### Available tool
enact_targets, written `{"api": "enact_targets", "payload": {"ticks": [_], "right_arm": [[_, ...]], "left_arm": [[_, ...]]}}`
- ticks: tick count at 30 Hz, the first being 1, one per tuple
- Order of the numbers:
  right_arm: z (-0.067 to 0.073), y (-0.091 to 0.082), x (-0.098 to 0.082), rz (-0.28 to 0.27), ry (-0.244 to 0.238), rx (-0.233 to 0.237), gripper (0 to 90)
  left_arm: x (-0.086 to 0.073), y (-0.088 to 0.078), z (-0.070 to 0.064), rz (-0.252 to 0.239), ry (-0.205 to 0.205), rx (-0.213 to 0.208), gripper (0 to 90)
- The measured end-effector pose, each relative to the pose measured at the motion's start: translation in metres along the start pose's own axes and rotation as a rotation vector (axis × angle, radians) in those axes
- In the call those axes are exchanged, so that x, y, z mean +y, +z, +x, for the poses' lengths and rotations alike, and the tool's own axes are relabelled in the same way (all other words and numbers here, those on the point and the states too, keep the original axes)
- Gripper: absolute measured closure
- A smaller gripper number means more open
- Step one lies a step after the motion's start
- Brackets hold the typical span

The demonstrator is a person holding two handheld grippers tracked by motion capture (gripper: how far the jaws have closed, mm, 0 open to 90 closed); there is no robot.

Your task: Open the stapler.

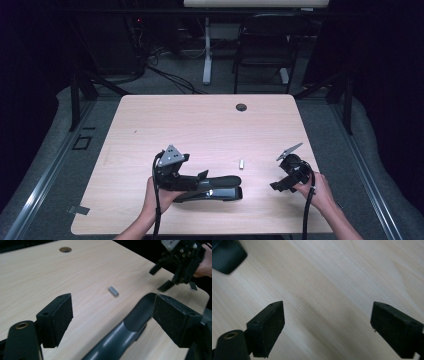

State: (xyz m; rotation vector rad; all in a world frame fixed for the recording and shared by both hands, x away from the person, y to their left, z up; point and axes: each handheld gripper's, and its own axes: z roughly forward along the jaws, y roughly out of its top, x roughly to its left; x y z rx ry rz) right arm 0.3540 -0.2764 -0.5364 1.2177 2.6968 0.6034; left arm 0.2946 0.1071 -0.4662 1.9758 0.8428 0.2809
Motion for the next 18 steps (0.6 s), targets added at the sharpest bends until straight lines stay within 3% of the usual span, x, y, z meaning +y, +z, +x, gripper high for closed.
{"api": "enact_targets", "payload": {"ticks": [4, 10, 14, 18], "right_arm": [[0.010, -0.004, 0.002, -0.043, 0.010, -0.003, 10.0], [0.030, -0.008, 0.007, -0.126, 0.032, -0.008, 21.1], [0.049, -0.007, 0.014, -0.130, 0.007, 0.018, 34.0], [0.072, -0.008, 0.019, -0.158, -0.057, 0.040, 41.6]], "left_arm": [[-0.006, 0.003, -0.013, 0.020, 0.016, -0.021, 25.0], [-0.010, 0.010, -0.036, 0.062, 0.056, -0.076, 46.5], [-0.014, 0.018, -0.046, 0.081, 0.096, -0.113, 60.0], [-0.019, 0.026, -0.050, 0.100, 0.103, -0.127, 72.9]]}}
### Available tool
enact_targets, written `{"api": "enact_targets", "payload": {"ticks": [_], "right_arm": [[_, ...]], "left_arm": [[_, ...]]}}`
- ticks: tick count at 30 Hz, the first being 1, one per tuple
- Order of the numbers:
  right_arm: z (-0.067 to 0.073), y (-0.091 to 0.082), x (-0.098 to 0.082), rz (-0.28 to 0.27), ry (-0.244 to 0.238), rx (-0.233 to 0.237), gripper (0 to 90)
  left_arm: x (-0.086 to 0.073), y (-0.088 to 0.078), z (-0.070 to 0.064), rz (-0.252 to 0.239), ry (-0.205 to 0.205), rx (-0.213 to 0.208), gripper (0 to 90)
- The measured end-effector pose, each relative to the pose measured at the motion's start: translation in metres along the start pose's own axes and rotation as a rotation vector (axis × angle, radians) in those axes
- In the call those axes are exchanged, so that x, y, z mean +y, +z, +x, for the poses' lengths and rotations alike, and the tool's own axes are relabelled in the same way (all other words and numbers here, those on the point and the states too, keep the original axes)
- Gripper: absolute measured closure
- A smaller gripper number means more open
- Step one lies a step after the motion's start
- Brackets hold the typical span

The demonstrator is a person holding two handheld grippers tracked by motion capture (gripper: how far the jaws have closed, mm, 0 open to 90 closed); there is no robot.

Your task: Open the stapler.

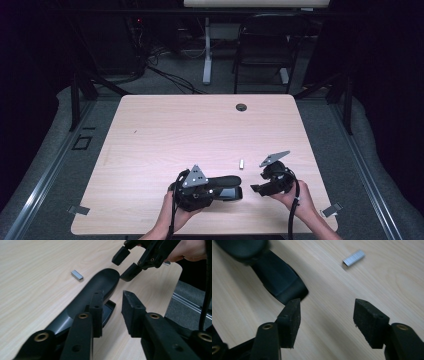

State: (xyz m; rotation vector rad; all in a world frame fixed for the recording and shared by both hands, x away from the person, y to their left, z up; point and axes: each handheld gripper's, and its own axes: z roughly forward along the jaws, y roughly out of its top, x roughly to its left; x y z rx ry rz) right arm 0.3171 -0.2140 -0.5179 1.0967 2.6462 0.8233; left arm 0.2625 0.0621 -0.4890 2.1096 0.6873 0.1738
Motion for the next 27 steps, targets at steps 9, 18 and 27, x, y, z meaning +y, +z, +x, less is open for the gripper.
{"api": "enact_targets", "payload": {"ticks": [9, 18, 27], "right_arm": [[0.024, 0.012, 0.001, 0.011, -0.084, 0.050, 71.4], [0.036, 0.023, 0.003, -0.027, -0.135, 0.080, 84.5], [0.044, 0.037, 0.002, -0.029, -0.186, 0.050, 85.7]], "left_arm": [[-0.011, 0.020, -0.015, 0.026, 0.023, -0.002, 89.0], [-0.023, 0.035, -0.014, 0.020, -0.016, 0.062, 90.0], [-0.031, 0.045, -0.010, 0.014, -0.055, 0.090, 90.0]]}}
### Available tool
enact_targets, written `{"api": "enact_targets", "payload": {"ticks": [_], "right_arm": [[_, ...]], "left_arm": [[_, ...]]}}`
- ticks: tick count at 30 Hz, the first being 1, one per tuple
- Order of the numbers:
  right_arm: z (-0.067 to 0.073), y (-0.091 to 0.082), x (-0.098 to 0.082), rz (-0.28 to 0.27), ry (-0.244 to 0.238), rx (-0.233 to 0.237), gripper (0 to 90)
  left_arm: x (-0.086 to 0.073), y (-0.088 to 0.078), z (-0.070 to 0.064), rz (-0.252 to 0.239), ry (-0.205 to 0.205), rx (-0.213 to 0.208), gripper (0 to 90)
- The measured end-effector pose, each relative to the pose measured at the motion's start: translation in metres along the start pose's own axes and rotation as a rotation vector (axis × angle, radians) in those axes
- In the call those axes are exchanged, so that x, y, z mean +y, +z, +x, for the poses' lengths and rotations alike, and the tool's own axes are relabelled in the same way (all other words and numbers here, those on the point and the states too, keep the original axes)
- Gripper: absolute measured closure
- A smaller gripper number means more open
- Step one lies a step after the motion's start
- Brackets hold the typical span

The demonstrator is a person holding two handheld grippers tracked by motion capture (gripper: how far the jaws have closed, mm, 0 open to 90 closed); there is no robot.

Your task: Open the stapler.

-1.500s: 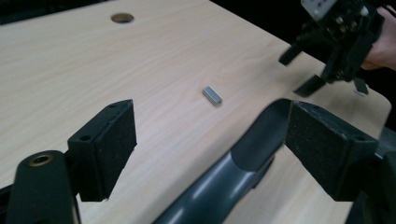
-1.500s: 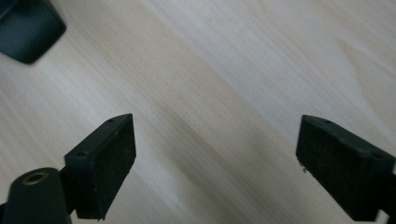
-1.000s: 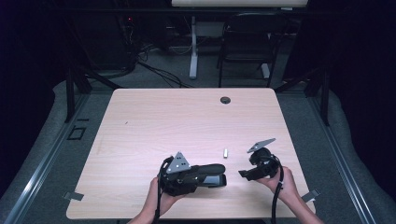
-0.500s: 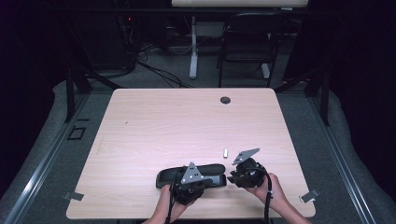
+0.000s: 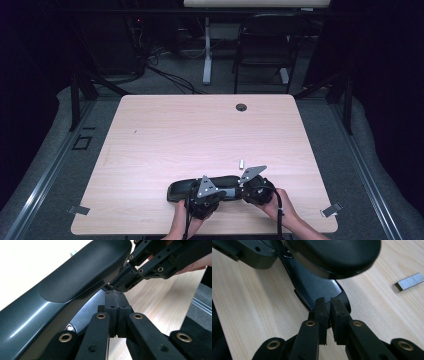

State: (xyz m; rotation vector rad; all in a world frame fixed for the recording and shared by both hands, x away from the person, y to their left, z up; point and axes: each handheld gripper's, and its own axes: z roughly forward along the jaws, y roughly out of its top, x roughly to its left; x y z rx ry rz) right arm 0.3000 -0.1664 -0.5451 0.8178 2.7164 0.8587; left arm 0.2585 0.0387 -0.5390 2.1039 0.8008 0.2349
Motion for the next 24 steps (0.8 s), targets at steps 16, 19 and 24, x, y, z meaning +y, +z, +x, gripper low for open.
{"api": "enact_targets", "payload": {"ticks": [16, 19, 24], "right_arm": [[0.003, 0.006, -0.002, -0.032, -0.059, 0.006, 90.0], [0.003, 0.008, -0.003, -0.040, -0.062, 0.000, 90.0], [0.005, 0.012, 0.001, -0.055, -0.067, 0.001, 90.0]], "left_arm": [[-0.004, 0.008, 0.003, -0.027, -0.012, 0.035, 90.0], [-0.004, 0.010, 0.007, -0.026, -0.033, 0.025, 90.0], [-0.006, 0.012, 0.008, -0.033, -0.047, 0.024, 90.0]]}}
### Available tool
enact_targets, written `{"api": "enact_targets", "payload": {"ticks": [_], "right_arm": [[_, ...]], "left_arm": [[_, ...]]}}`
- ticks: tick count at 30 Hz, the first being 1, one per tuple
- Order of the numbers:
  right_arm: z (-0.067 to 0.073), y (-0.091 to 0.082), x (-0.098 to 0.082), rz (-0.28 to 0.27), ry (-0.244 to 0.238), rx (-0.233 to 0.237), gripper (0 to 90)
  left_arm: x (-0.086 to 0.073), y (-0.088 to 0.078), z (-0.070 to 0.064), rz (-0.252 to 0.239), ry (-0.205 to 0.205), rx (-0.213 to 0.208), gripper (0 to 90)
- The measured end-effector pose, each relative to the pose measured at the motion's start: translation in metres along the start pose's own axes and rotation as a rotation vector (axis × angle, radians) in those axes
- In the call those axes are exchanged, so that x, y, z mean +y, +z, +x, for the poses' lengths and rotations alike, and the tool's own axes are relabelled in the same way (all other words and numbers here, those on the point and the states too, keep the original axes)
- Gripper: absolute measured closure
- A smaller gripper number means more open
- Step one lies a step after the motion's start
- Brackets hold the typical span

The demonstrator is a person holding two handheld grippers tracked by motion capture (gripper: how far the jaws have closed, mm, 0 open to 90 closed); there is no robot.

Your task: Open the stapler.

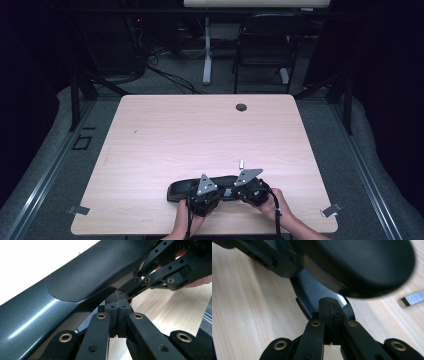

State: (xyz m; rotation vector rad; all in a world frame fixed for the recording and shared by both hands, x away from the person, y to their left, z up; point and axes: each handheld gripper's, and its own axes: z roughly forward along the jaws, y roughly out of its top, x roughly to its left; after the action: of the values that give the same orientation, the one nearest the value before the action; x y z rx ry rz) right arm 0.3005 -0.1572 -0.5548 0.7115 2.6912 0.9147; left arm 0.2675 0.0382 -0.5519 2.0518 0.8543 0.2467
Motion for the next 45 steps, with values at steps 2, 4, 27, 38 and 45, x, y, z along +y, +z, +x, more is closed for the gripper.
{"api": "enact_targets", "payload": {"ticks": [2, 4, 27, 38, 45], "right_arm": [[0.002, 0.003, -0.001, -0.039, 0.024, 0.019, 90.0], [0.000, 0.001, -0.001, -0.017, 0.000, 0.030, 90.0], [-0.002, 0.000, -0.006, -0.047, 0.035, 0.039, 90.0], [0.001, 0.001, -0.006, -0.048, 0.028, 0.014, 90.0], [0.000, 0.001, -0.006, -0.052, 0.060, 0.032, 90.0]], "left_arm": [[-0.001, 0.001, -0.002, -0.010, 0.001, 0.015, 90.0], [0.000, 0.001, -0.002, -0.013, 0.003, 0.003, 90.0], [-0.004, 0.010, 0.001, -0.044, -0.077, -0.007, 90.0], [-0.007, 0.014, -0.008, -0.088, -0.049, 0.069, 90.0], [0.001, 0.006, -0.009, -0.151, -0.022, 0.072, 90.0]]}}
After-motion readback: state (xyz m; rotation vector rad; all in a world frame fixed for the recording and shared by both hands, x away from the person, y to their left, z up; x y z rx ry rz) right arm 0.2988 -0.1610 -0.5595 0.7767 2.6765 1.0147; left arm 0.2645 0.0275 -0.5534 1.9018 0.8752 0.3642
